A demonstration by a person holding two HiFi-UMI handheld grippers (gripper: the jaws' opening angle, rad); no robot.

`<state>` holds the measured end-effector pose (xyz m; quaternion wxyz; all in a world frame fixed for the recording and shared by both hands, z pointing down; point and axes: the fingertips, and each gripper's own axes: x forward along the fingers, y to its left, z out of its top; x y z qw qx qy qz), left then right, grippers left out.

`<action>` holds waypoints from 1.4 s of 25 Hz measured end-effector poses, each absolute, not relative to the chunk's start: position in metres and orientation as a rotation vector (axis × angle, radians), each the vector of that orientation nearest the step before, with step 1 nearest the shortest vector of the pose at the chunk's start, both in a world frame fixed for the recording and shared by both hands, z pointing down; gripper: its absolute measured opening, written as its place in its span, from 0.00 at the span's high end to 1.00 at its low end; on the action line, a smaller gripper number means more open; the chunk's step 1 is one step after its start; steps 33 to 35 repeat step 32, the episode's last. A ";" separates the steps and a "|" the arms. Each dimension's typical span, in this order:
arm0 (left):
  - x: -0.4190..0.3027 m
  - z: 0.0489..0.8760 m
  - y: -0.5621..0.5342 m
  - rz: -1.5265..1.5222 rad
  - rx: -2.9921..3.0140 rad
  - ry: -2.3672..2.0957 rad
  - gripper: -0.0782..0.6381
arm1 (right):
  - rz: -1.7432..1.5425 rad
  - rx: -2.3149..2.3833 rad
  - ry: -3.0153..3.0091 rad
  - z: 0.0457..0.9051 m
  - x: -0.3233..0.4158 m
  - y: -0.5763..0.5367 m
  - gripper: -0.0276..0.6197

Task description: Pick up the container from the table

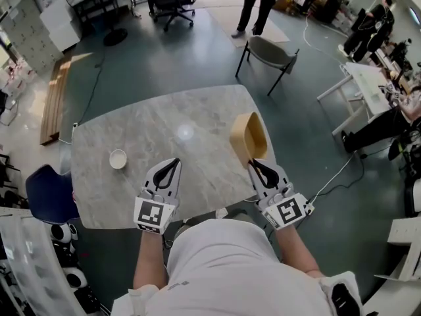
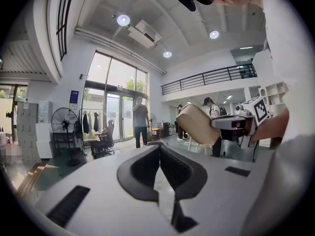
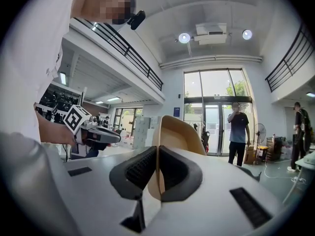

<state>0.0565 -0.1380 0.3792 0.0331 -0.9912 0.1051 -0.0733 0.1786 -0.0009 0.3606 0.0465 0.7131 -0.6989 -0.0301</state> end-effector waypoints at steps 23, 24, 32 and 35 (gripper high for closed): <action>0.043 0.387 -0.121 -0.274 -3.043 0.368 0.89 | -0.033 2.109 -2.191 0.372 0.168 0.002 0.91; 0.042 0.387 -0.120 -0.274 -3.043 0.370 0.89 | -0.033 2.106 -2.192 0.372 0.167 0.003 0.91; 0.038 0.389 -0.112 -0.276 -3.045 0.377 0.89 | -0.015 2.101 -2.186 0.376 0.166 0.010 0.91; 0.038 0.389 -0.112 -0.276 -3.045 0.377 0.89 | -0.015 2.101 -2.186 0.376 0.166 0.010 0.91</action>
